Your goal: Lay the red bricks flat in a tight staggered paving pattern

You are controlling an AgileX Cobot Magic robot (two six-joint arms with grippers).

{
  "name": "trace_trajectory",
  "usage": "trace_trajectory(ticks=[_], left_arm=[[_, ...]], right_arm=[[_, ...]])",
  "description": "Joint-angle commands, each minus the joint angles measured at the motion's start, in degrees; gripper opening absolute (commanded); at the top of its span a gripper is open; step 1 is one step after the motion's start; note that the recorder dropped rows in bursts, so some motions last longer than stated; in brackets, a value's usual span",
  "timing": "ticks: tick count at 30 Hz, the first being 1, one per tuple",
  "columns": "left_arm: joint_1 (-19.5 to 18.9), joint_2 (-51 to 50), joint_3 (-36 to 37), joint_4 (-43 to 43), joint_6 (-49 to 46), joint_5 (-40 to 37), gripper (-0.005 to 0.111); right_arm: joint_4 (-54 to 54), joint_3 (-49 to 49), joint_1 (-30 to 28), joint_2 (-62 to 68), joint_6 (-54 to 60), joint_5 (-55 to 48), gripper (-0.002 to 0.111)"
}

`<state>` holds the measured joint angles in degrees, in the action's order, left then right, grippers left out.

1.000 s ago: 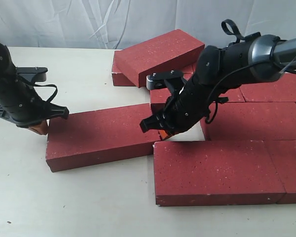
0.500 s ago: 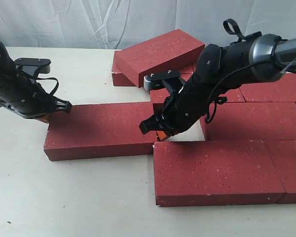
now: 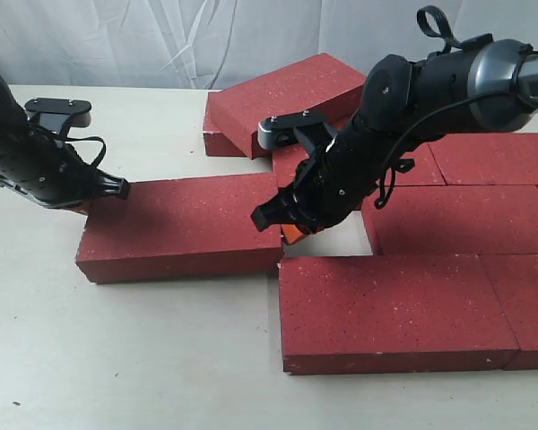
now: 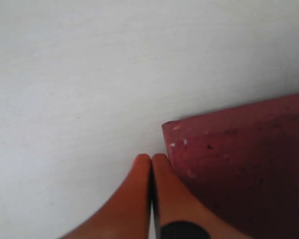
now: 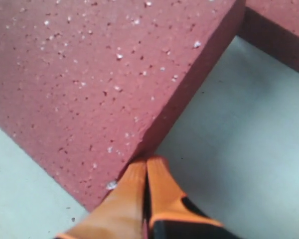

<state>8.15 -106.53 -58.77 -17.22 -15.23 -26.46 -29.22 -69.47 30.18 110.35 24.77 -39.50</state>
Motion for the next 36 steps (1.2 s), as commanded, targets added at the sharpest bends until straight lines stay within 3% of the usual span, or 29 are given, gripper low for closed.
trace_trajectory(ticks=[1,14,25,36], left_arm=[[0.6,-0.2,0.1,-2.0,-0.4,-0.6,0.000],[0.6,-0.2,0.1,-1.4,-0.6,-0.4,0.000],[0.5,-0.2,0.1,3.1,-1.6,1.5,0.000],[-2.9,-0.2,0.1,5.5,0.2,1.3,0.000]], right_arm=[[-2.9,-0.8,0.1,-0.7,0.5,-0.2,-0.001],[4.1,-0.9,0.1,-0.7,-2.0,-0.7,-0.001],[27.0,-0.9,0.1,-0.7,-19.5,-0.7,-0.001],[27.6,-1.4,0.1,-2.4,-24.8,1.5,-0.001]])
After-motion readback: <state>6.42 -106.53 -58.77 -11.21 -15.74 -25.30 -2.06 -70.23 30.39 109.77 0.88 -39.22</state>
